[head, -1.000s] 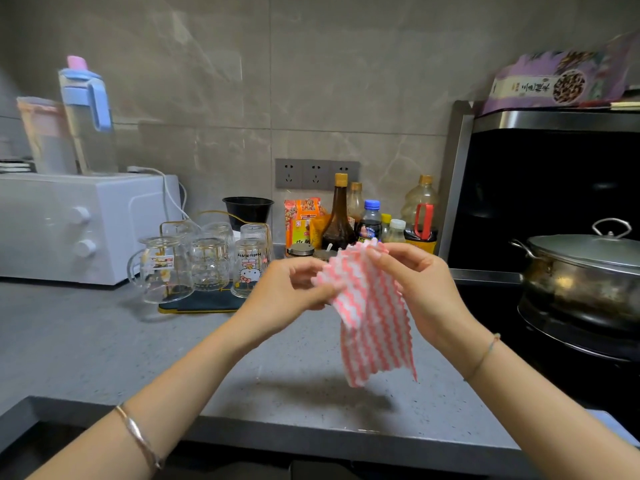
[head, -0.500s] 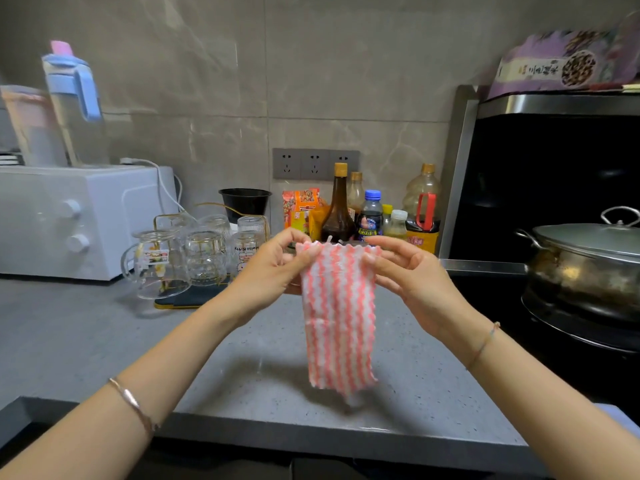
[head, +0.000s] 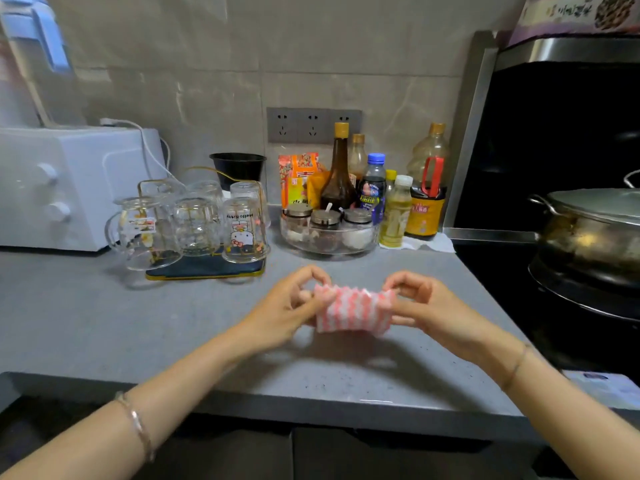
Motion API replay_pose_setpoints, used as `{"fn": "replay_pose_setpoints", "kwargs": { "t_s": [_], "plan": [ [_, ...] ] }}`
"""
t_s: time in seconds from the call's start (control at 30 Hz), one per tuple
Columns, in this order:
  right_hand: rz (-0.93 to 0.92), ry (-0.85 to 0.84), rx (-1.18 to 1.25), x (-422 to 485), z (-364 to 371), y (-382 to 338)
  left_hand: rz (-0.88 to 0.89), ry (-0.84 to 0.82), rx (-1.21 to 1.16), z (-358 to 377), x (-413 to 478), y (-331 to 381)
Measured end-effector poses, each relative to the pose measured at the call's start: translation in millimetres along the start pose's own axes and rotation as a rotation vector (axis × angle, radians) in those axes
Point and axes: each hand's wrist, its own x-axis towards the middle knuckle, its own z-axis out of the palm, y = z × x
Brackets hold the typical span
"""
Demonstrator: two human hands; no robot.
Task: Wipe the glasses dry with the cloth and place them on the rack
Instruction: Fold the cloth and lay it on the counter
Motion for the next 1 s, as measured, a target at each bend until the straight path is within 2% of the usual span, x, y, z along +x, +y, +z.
{"fn": "replay_pose_setpoints", "kwargs": {
  "t_s": [0.13,0.27,0.33,0.4,0.47,0.57,0.7,0.87,0.93,1.0],
  "plan": [
    [0.153,-0.266,-0.014,-42.7,-2.3,26.9,-0.039,-0.102,-0.004,26.9,-45.1,-25.4],
    [0.205,-0.308,0.013,-58.4,1.3,31.3,-0.071,-0.109,0.017,34.2,-58.1,-26.1],
    [0.195,-0.253,0.017,-54.4,2.7,35.3,-0.104,-0.062,-0.003,33.9,-54.0,-26.3],
    [0.172,-0.111,0.001,-45.7,3.8,38.6,-0.178,0.038,-0.018,32.4,-44.9,-28.0],
    [0.135,0.036,-0.043,-35.7,2.7,41.0,-0.236,0.119,0.035,30.3,-32.1,-30.7],
    [0.098,0.155,-0.131,-22.6,-0.8,43.5,-0.248,0.18,0.096,26.4,-11.6,-35.2],
    [0.073,0.213,-0.214,-6.5,-5.5,54.3,-0.226,0.15,0.308,21.4,8.9,-46.9],
    [-0.001,0.224,-0.536,0.9,-8.4,68.4,-0.244,0.142,0.612,18.8,12.4,-55.1],
    [-0.044,0.27,-0.667,-2.6,-5.8,67.7,-0.181,0.189,0.676,19.4,5.6,-51.1],
    [-0.117,0.315,-0.745,-11.3,-1.2,63.8,-0.036,0.219,0.68,19.6,-4.8,-42.6]
  ]
}}
